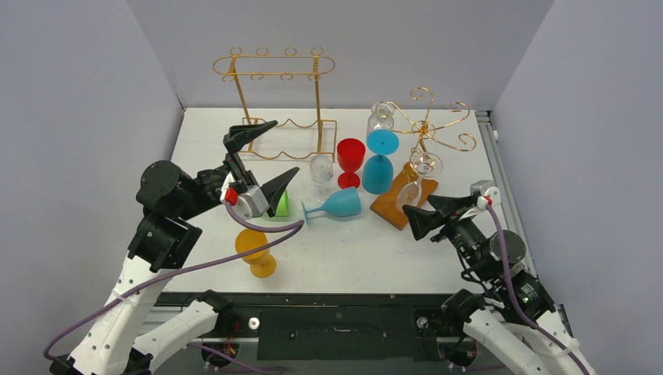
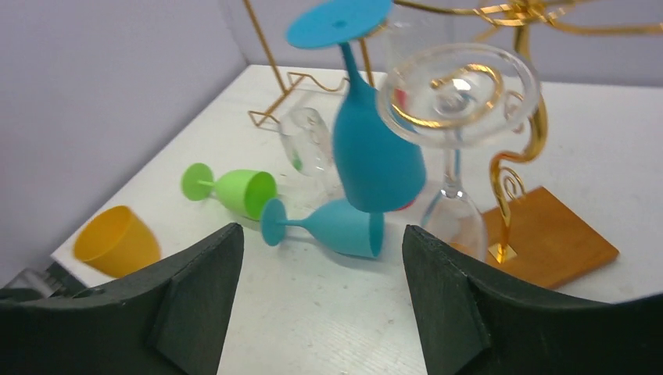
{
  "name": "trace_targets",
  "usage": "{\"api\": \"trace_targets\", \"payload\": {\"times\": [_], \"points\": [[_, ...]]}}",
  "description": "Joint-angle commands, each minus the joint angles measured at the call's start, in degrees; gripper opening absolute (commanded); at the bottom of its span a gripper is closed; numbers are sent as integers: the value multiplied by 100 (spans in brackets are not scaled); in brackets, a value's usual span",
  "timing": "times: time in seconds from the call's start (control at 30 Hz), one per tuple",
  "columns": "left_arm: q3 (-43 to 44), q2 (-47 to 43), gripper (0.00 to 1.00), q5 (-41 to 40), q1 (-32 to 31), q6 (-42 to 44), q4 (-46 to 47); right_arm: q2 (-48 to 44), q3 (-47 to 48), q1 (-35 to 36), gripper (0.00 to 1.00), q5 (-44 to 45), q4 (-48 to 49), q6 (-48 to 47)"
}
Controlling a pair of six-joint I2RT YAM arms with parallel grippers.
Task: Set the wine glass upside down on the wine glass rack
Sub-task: Turn the wine glass upside down at the wine rack, then adjust the wine rack at the center of the board.
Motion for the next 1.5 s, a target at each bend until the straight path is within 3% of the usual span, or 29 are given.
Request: {"api": "trace_targets", "payload": {"times": [0.0, 0.1, 0.3, 0.47, 0.67, 1.07, 1.47], "points": [[124, -72, 96, -31, -37, -140, -76, 296, 910, 53, 67, -1345, -938, -192], [127, -107, 96, -37, -38, -212, -103, 821, 1532, 57, 60, -1503, -1074, -216], [211, -167, 96, -84, -38, -338, -209, 2271, 3171, 59, 59, -326, -1186, -624], [187, -275, 96, -145, -47, -384, -305, 3917, 5246, -17, 59, 769, -1949, -1147], [171, -318, 96, -173, -47, -440, -293, 5421, 6828, -570, 58, 896, -2724, -1659], [144, -314, 96, -146, -56, -464, -302, 6487, 7387, -1727, 51, -252, -3420, -2104], [174, -281, 96, -173, -56, -393, -325, 7045, 7731, -1780, 48, -389, -3875, -2454]]}}
